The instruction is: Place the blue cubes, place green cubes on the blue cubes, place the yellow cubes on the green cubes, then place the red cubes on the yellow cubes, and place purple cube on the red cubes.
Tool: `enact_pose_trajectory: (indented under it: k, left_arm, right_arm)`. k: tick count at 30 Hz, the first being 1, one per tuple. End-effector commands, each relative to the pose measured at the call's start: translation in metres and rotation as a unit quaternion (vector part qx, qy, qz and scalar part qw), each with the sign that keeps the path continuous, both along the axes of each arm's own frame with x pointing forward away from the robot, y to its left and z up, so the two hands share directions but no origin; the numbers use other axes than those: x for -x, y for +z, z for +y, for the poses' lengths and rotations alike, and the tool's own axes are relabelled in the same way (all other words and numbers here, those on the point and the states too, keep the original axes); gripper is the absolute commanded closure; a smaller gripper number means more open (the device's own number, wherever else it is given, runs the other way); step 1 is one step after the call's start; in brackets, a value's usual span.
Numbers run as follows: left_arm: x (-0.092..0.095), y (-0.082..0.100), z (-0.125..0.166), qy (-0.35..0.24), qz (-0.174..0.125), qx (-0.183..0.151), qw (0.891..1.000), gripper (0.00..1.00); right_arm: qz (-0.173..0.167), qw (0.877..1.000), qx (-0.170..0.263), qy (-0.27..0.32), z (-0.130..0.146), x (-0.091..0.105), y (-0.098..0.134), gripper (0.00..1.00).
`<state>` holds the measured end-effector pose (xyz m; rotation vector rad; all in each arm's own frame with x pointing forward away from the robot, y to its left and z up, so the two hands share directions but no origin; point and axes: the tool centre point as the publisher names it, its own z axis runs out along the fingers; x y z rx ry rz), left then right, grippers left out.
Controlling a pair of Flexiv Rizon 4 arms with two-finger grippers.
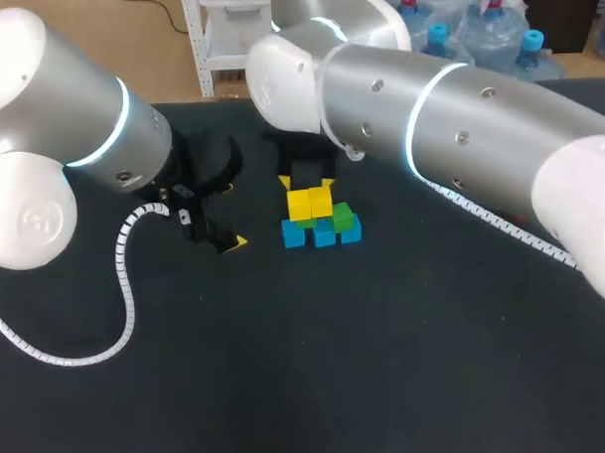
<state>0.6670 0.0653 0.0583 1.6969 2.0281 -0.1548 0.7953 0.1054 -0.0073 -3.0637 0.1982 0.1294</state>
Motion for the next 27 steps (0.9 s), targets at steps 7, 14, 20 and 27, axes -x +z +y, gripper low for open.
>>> enact_pose_trajectory:
  k: [7, 14, 20, 27]
  left_arm:
    - [-0.001, 0.000, 0.001, -0.003, 0.000, 0.002, 1.000, 0.00]
    - [-0.001, 0.000, 0.001, -0.003, 0.000, 0.002, 1.000, 0.00]
    - [-0.001, 0.000, 0.001, -0.003, 0.000, 0.002, 1.000, 0.00]
    - [-0.001, 0.000, 0.001, -0.003, 0.000, 0.002, 1.000, 0.00]
  right_arm:
    - [0.087, 0.996, -0.003, 0.001, -0.002, -0.006, 0.001, 0.58]
    - [0.097, 0.995, 0.000, 0.008, -0.004, 0.003, 0.006, 0.00]
    - [0.099, 0.995, 0.008, 0.006, -0.009, 0.020, 0.009, 0.00]
    - [0.112, 0.994, 0.011, 0.001, -0.011, 0.026, 0.003, 0.00]
